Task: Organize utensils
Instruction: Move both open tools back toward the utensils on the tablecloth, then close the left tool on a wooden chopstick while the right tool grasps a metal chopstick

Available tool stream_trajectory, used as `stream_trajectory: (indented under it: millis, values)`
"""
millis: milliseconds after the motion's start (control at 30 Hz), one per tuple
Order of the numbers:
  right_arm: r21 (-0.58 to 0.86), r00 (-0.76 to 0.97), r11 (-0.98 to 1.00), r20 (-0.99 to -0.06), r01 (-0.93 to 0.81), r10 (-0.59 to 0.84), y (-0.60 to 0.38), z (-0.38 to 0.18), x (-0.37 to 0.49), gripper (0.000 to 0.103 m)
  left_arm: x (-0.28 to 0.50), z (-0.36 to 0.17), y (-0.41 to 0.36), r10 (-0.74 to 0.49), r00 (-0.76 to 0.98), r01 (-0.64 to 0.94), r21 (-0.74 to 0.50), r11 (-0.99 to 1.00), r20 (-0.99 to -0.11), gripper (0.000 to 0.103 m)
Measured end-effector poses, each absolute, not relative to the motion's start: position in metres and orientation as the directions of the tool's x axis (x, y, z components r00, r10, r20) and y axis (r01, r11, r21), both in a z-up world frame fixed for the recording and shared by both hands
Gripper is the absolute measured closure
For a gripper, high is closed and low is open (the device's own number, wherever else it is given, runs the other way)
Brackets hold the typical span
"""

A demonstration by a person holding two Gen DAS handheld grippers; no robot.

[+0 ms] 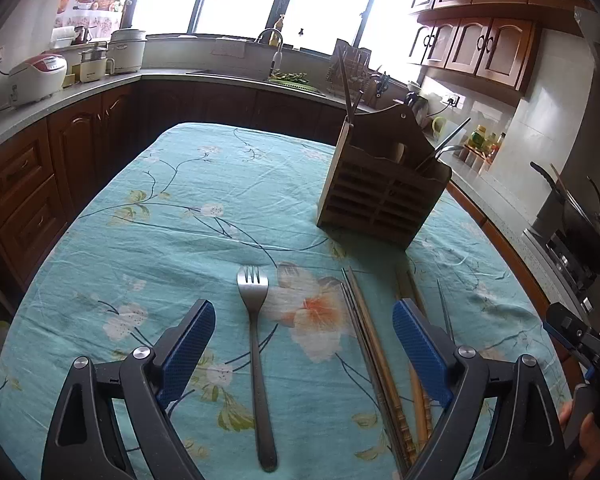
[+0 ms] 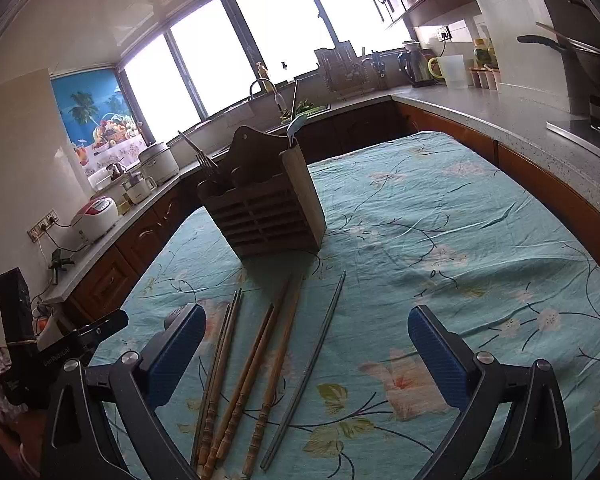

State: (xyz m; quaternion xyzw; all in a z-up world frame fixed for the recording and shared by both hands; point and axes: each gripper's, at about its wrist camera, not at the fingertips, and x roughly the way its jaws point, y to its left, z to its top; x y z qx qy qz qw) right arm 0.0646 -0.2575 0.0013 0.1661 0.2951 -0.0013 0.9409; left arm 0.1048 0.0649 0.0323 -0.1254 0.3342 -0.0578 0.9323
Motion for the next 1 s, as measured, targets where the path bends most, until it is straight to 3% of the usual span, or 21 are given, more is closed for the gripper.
stream_trajectory:
  millis: [500,867,1000]
  values:
    - [0.303,0.799,0.948,-0.591,0.097,0.107,-0.257,-0.012,0.080,0.003,0.127,0.030,0.048,-0.218,0.735,0.054,-0.265,0.963,-0.643,0.015]
    - [0.315,0.751,0.941,-0.649,0.119,0.123,-0.266,-0.024,0.108,0.047,0.167,0.022,0.023,-0.273,0.680,0.139,-0.246,0.959,-0.681,0.053]
    - [0.329,0.725,0.935,-0.675,0.133,0.135,-0.271,-0.033,0.119,0.063,0.188,0.016,0.015,-0.338,0.638,0.180,-0.294,0.939,-0.692,0.067]
